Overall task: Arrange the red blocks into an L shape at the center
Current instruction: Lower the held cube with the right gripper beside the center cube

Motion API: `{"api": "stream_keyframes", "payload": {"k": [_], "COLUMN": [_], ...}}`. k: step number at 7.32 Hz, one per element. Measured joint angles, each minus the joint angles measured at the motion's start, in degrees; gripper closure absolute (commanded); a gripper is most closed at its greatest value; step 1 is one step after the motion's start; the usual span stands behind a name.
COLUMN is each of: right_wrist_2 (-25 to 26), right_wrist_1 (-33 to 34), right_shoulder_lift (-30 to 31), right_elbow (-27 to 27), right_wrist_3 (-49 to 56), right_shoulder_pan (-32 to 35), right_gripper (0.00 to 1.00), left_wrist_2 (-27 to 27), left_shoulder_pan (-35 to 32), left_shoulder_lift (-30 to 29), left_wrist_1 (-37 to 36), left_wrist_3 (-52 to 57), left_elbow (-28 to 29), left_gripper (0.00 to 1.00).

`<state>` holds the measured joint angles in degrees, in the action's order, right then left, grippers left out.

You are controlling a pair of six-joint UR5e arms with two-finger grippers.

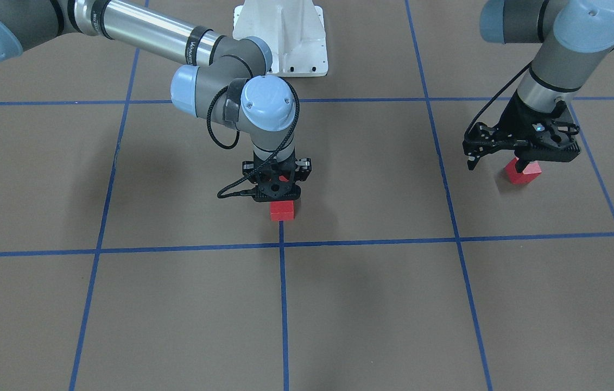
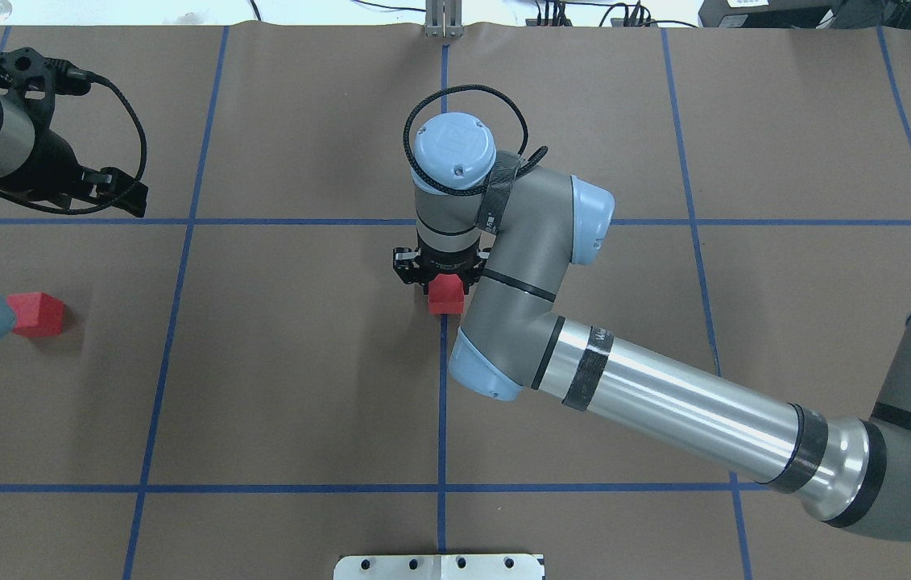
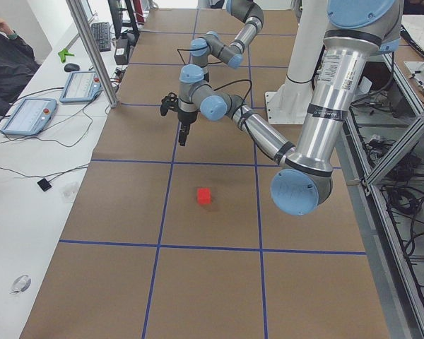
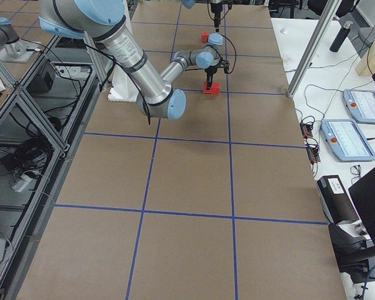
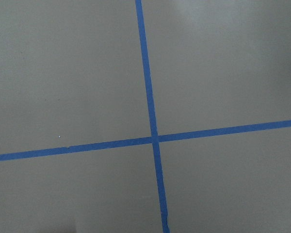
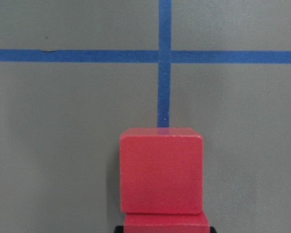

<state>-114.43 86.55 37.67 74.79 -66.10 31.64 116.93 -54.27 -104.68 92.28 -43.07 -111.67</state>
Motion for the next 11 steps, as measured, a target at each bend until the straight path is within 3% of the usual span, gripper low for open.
{"api": "stream_keyframes", "payload": {"k": [2, 11], "right_wrist_2": [0.02, 0.2], "right_wrist_1": [-0.05, -0.3], "right_shoulder_lift": [0.05, 0.28], "right_elbow": [0.0, 0.0], "right_wrist_3": [0.11, 0.7], "right_shoulder_pan": [0.0, 0.0], "right_gripper": [0.62, 0.32], "left_wrist_2": [-0.03, -0.02], "left_shoulder_pan": [-0.16, -0.22], "left_shoulder_lift": [-0.04, 0.0], "left_wrist_1": [0.0, 0.0], "left_wrist_3": [0.0, 0.0], "left_elbow": [0.07, 0.3], "left_gripper": [0.01, 0.01]}}
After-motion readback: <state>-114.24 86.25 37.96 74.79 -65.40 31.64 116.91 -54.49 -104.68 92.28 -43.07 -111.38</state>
